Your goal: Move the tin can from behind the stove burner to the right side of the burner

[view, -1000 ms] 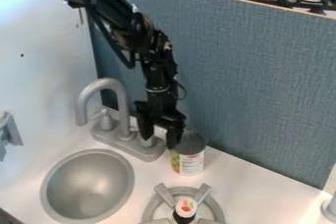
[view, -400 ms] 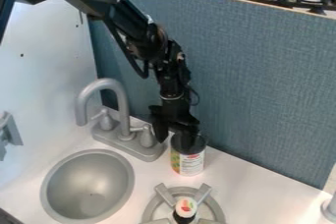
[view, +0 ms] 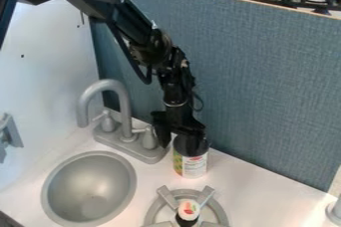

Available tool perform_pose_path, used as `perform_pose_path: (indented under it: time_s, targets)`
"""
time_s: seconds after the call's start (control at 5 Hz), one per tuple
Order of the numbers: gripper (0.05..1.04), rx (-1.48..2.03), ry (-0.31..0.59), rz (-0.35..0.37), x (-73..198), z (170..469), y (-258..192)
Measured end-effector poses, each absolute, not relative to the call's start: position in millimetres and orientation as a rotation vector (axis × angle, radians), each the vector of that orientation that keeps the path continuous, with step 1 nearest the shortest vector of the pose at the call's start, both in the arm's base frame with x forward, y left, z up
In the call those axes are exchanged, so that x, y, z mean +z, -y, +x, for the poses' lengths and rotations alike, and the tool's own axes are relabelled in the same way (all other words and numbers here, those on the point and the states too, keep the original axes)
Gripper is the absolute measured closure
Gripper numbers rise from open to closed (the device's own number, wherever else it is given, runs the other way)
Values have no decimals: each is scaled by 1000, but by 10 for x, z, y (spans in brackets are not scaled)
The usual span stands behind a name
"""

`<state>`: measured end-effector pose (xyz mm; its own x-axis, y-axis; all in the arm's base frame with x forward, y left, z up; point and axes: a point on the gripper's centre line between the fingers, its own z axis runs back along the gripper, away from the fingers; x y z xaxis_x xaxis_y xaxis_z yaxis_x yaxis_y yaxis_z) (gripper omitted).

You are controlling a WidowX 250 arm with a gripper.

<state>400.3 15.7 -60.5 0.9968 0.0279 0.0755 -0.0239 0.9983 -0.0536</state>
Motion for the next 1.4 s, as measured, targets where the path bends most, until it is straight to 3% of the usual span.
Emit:
perform_pose_path:
  time_s: [0.4,0.6,1.0,1.2,1.4]
  targets:
    - [77,-55,22,-151,-636,3787,228]
    - [78,-96,-12,-258,-593,3709,576]
    - [81,-218,5,-421,-438,3707,1233]
    - [81,-214,16,-457,-419,3715,1286]
    - [81,-217,5,-406,-329,3593,1205]
